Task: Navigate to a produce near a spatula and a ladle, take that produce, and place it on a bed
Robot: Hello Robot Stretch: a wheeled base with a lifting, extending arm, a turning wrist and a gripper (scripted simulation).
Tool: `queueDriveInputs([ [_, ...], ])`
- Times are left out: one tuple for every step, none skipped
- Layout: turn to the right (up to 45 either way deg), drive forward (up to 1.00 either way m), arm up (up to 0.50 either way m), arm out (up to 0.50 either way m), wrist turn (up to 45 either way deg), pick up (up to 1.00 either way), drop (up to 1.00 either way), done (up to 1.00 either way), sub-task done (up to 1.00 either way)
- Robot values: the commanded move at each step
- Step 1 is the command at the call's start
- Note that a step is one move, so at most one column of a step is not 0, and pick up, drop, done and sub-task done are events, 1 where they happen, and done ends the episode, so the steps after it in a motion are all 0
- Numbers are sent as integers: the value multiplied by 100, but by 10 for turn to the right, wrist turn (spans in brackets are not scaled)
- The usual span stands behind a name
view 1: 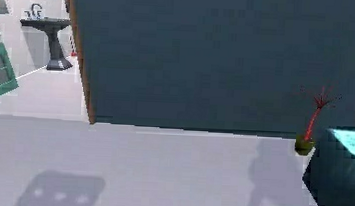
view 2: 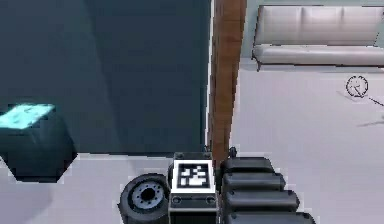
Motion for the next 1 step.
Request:
queueDriveInputs([
  [-360,0,0,0,0,0,0,0,0],
])
